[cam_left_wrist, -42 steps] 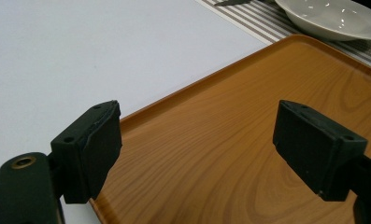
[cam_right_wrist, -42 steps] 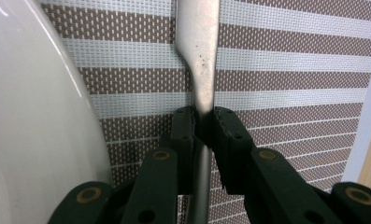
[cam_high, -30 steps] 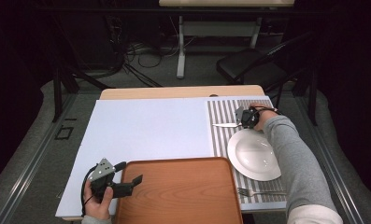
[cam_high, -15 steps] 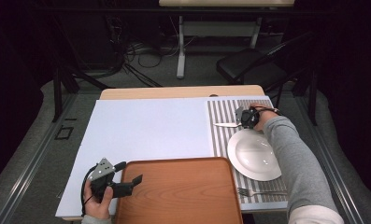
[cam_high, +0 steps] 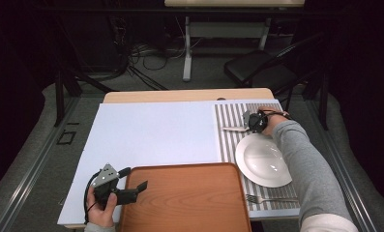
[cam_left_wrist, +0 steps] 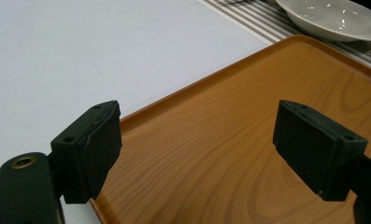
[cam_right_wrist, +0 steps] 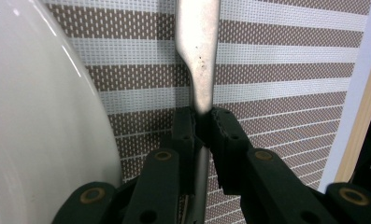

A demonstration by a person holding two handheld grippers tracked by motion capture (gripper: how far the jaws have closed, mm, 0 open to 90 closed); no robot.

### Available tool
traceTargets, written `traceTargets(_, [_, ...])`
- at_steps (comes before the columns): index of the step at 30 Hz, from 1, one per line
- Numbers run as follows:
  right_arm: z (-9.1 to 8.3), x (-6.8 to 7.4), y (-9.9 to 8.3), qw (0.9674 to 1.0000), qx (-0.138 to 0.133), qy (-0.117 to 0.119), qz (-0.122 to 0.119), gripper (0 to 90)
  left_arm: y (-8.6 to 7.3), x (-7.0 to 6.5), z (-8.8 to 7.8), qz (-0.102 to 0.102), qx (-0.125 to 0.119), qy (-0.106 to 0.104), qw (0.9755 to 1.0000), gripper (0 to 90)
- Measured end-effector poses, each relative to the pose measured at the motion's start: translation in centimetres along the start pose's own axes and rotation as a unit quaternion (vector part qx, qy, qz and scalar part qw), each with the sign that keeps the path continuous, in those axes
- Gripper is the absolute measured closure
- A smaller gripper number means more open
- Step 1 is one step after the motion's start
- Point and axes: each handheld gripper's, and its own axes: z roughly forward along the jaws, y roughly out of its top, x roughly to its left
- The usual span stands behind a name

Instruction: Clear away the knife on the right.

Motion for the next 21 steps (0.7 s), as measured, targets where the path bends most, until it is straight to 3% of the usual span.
traceTargets(3, [-0.1,0.0,0.1,1.0000,0.002,-0.003,-0.001,80.2,0.0,0.0,0.0,0.000,0.000,0.000,1.0000,16.0])
traceTargets(5, [-0.4,-0.1,0.3,0.9998,0.018,0.000,-0.005,80.1,0.0,0.0,0.0,0.001,0.000,0.000,1.0000,16.0])
traceTargets(10, [-0.5,0.2,0.7,0.9999,0.008,-0.013,0.002,80.2,0.0,0.0,0.0,0.001,0.000,0.000,1.0000,16.0])
traceTargets(12, [-1.0,0.0,1.0,0.9994,0.035,-0.001,-0.003,80.2,0.0,0.0,0.0,0.002,0.000,0.000,1.0000,16.0])
traceTargets(15, [-0.8,0.1,0.9,0.9998,0.007,-0.018,0.008,80.2,0.1,-0.1,0.0,0.003,-0.001,-0.001,1.0000,16.0])
traceTargets(21, [-1.2,0.1,1.0,0.9995,0.024,-0.015,0.014,80.2,0.1,-0.1,0.1,0.002,0.000,-0.003,1.0000,16.0])
